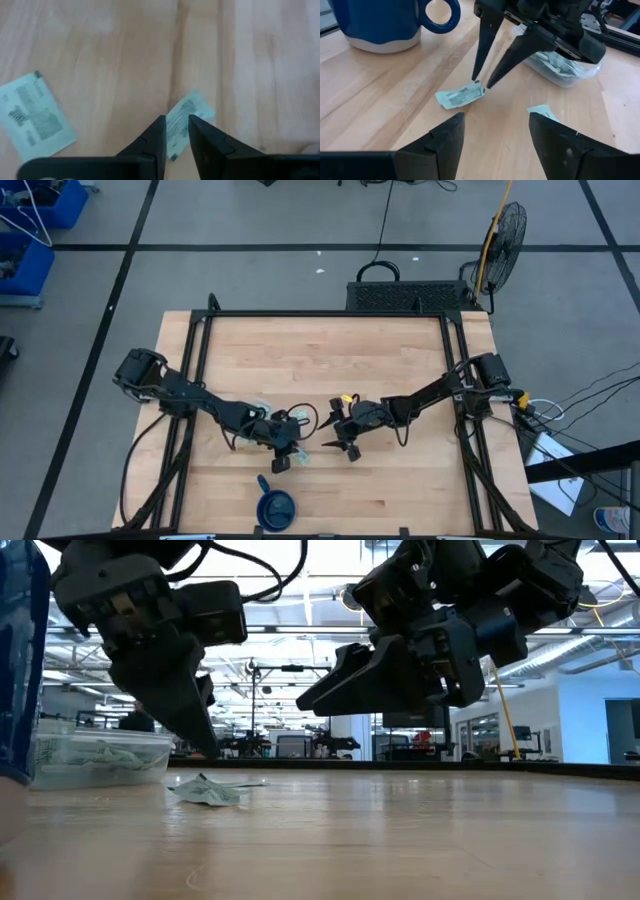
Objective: Pick and place Stevia / Truvia into bins
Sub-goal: Put the stevia packet into the transparent container
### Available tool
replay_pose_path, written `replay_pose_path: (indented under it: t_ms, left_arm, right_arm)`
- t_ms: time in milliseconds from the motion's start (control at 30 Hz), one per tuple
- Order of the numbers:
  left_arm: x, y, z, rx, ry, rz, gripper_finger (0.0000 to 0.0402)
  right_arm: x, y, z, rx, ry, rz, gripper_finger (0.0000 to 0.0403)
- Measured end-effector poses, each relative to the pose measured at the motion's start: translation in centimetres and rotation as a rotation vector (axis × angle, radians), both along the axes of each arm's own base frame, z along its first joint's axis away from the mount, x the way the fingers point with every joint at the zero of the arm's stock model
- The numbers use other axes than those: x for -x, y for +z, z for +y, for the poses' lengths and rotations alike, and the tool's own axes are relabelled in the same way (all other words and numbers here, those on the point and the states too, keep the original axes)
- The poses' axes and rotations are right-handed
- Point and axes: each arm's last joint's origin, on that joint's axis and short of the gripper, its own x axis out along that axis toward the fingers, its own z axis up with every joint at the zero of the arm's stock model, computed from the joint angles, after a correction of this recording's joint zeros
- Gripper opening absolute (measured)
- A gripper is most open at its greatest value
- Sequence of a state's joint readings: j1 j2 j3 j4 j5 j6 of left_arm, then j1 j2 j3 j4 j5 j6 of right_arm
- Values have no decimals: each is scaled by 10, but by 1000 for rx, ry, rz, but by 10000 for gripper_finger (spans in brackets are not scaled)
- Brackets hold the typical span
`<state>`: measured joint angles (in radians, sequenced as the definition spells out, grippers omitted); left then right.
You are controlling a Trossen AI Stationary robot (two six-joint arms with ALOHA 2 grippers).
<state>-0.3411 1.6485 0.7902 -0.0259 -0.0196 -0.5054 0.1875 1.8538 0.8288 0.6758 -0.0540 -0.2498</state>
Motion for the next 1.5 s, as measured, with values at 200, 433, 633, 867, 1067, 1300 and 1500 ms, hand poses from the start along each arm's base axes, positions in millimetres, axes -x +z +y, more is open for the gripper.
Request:
replay_pose_path:
  t_ms: [200,433,633,867,1067,1300,1500]
  left_arm:
    - [3,-3,2,-36,23,37,130]
    - [3,-8,2,-38,36,60,153]
    - [2,-20,1,-34,19,104,144]
    - [2,-22,1,-85,-28,102,105]
    - [2,-23,2,-129,-66,92,17]
    - [7,7,6,-225,-65,-12,6]
    - [42,49,19,-288,106,20,10]
  right_arm:
    - [0,0,-2,-11,-8,3,215]
    - [0,-1,-2,-11,-8,16,215]
    - [1,-3,-2,-6,-9,38,215]
    - [1,-3,-2,-5,-9,41,215]
    - [1,-4,-2,-5,-10,41,215]
    - [1,-3,-2,2,-6,39,215]
    - [2,-4,-2,5,-6,43,215]
